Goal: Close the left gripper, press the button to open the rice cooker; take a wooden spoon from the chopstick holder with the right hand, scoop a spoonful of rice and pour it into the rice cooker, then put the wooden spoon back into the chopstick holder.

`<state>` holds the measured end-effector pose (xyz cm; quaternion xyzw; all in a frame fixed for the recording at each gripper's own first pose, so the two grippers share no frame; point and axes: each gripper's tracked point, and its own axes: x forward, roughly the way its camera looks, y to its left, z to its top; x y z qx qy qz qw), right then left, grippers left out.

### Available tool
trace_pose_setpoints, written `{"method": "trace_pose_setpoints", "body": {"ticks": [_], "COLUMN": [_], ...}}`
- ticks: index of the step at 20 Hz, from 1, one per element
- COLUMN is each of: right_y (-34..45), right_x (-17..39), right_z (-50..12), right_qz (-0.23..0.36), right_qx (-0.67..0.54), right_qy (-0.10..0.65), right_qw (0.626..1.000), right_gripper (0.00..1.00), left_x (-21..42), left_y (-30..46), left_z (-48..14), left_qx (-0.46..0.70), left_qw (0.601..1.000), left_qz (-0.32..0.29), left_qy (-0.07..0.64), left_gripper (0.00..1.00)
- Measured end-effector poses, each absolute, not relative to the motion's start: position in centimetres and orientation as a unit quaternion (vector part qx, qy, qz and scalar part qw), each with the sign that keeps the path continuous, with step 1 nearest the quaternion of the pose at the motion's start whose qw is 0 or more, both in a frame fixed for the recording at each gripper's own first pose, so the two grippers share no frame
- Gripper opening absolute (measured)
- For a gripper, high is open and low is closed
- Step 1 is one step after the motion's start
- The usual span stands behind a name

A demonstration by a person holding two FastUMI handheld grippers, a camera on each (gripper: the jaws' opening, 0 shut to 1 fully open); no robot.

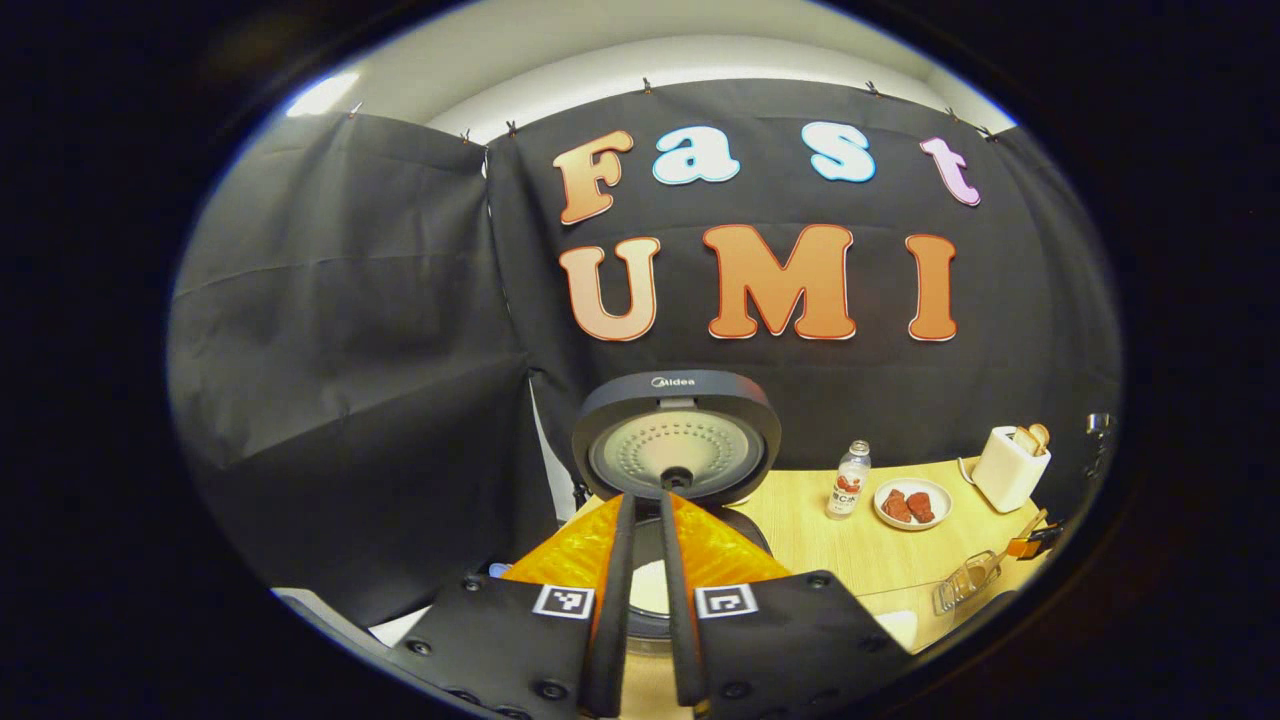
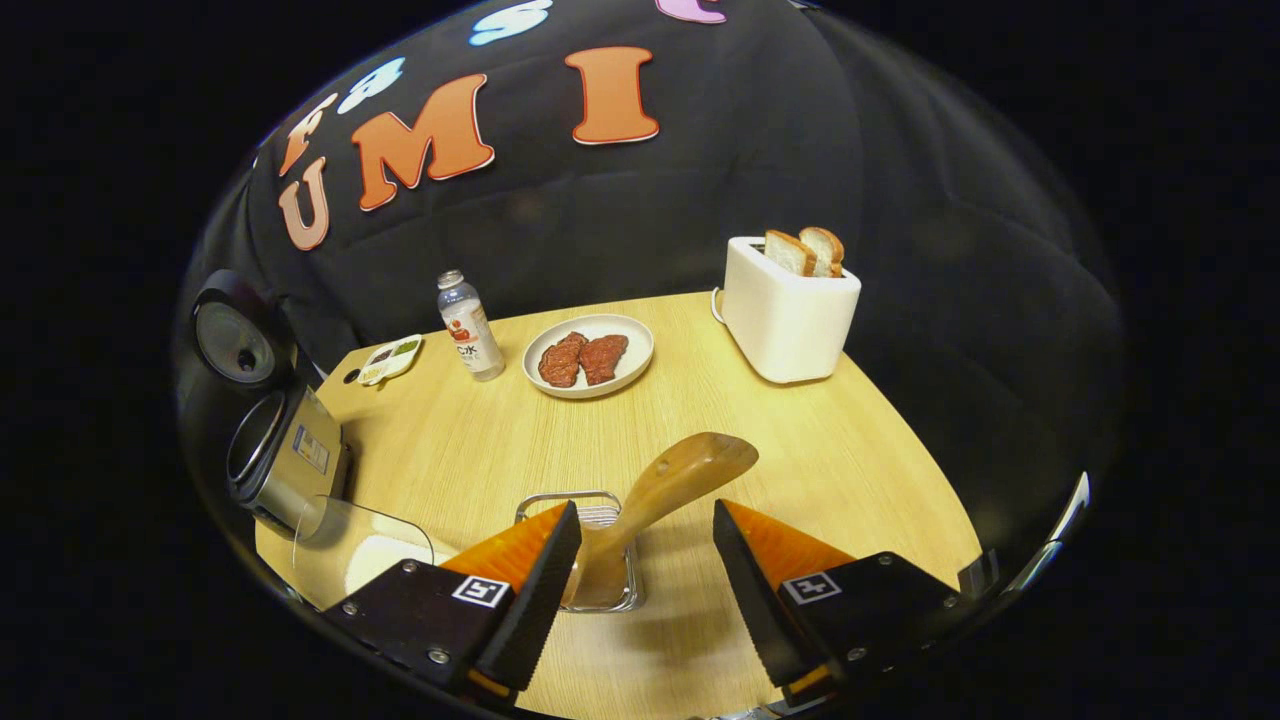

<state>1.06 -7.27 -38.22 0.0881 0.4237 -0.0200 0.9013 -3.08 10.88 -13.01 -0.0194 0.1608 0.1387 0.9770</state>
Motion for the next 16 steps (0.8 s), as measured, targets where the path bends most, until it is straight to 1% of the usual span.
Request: {"method": "trace_pose_setpoints", "body": {"ticks": [2, 3, 4, 5, 6, 7, 9, 10, 11, 12, 13, 14, 15, 16], "right_y": [-6.8, -6.5, -6.1, -6.0, -5.9, -5.9, -5.7, -5.6, -5.7, -5.6, -5.2, -4.9, -5.3, -5.4], "right_x": [2.2, 2.6, 2.9, 3.1, 3.3, 3.6, 3.9, 3.9, 3.8, 4.1, 3.9, 4.0, 3.8, 3.8], "right_z": [-38.5, -38.7, -38.9, -39.1, -39.3, -39.4, -39.9, -40.2, -40.6, -40.7, -40.3, -40.2, -40.4, -40.3], "right_qz": [-0.017, -0.015, -0.012, -0.012, -0.010, -0.011, -0.013, -0.014, -0.020, -0.021, -0.021, -0.026, -0.038, -0.049], "right_qx": [0.122, 0.138, 0.149, 0.152, 0.151, 0.148, 0.146, 0.147, 0.143, 0.148, 0.160, 0.173, 0.172, 0.172], "right_qy": [0.422, 0.423, 0.423, 0.424, 0.423, 0.419, 0.420, 0.424, 0.425, 0.421, 0.421, 0.419, 0.420, 0.417], "right_qw": [0.898, 0.896, 0.894, 0.893, 0.894, 0.896, 0.895, 0.893, 0.893, 0.895, 0.893, 0.891, 0.890, 0.891], "right_gripper": [0.81, 0.72, 0.72, 0.66, 0.63, 0.53, 0.47, 0.44, 0.37, 0.31, 0.23, 0.21, 0.15, 0.13], "left_x": [-4.1, -4.6, -5.1, -5.5, -5.8, -6.0, -5.8, -5.8, -5.8, -5.7, -5.9, -6.0, -5.9, -6.0], "left_y": [9.2, 8.7, 8.2, 7.8, 7.3, 7.0, 6.0, 5.5, 5.3, 5.1, 5.1, 5.3, 5.5, 5.9], "left_z": [-13.7, -13.9, -14.2, -14.5, -14.6, -14.6, -14.5, -14.4, -14.3, -14.5, -14.7, -14.8, -14.9, -15.1], "left_qx": [-0.031, -0.031, -0.030, -0.030, -0.028, -0.024, -0.014, -0.010, -0.007, -0.006, -0.005, -0.004, -0.003, -0.003], "left_qw": [0.976, 0.976, 0.975, 0.975, 0.975, 0.975, 0.977, 0.979, 0.979, 0.980, 0.980, 0.980, 0.980, 0.980], "left_qz": [0.132, 0.131, 0.132, 0.131, 0.130, 0.131, 0.121, 0.114, 0.109, 0.103, 0.098, 0.094, 0.092, 0.091], "left_qy": [0.170, 0.173, 0.174, 0.177, 0.177, 0.176, 0.173, 0.170, 0.169, 0.171, 0.173, 0.176, 0.177, 0.179], "left_gripper": [0.33, 0.35, 0.45, 0.54, 0.59, 0.66, 0.77, 0.76, 0.76, 0.73, 0.77, 0.77, 0.77, 0.73]}}
